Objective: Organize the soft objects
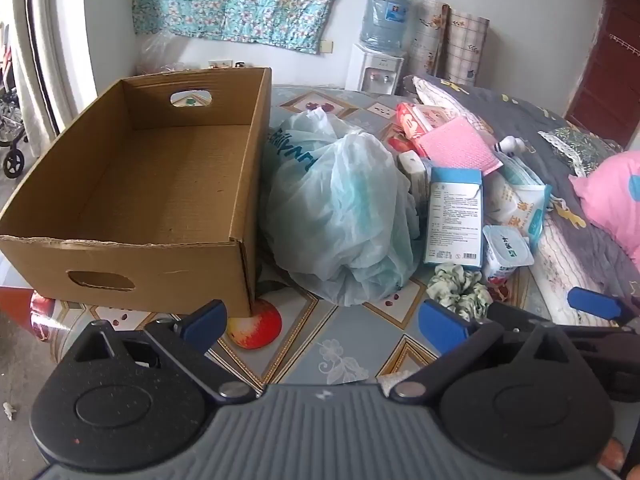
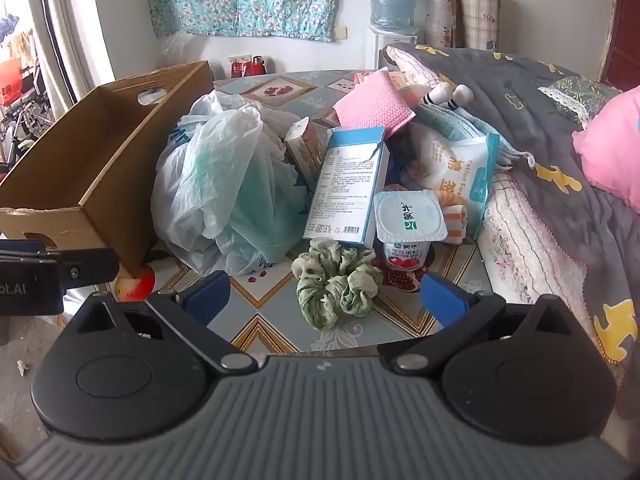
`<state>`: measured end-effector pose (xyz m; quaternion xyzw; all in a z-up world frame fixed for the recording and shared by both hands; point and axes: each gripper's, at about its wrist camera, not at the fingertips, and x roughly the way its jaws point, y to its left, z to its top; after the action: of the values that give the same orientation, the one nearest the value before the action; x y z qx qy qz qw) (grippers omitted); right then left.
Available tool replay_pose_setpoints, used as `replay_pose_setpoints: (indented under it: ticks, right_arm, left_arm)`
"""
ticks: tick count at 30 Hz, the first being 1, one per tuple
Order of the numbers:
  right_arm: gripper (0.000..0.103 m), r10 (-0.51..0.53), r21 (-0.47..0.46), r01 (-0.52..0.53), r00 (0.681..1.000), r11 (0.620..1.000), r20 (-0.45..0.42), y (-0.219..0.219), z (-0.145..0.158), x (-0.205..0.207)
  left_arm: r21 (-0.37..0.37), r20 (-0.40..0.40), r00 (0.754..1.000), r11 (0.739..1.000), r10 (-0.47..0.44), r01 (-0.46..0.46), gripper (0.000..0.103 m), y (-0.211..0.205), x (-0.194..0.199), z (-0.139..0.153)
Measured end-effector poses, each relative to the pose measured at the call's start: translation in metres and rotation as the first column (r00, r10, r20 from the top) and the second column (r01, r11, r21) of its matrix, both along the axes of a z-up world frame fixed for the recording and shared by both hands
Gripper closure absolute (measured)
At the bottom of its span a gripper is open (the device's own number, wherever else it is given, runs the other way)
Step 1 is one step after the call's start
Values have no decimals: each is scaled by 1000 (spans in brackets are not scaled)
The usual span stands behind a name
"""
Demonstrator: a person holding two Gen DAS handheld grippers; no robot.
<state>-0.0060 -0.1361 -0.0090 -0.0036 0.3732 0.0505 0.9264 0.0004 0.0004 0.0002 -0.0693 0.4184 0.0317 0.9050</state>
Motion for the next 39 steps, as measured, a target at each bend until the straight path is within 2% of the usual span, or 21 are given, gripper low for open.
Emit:
replay_pose_setpoints:
  ticks: [13, 39]
  right_arm:
    - [1, -8, -4, 8, 1000, 1000, 4, 2, 11, 1]
    - [1, -6, -18, 7, 1000, 1000, 12, 2, 13, 5]
  left_arm:
    - [-18, 8, 999, 999, -44, 44, 0, 1, 2, 1]
    - [-20, 21, 999, 999, -41, 41, 0, 2, 3, 5]
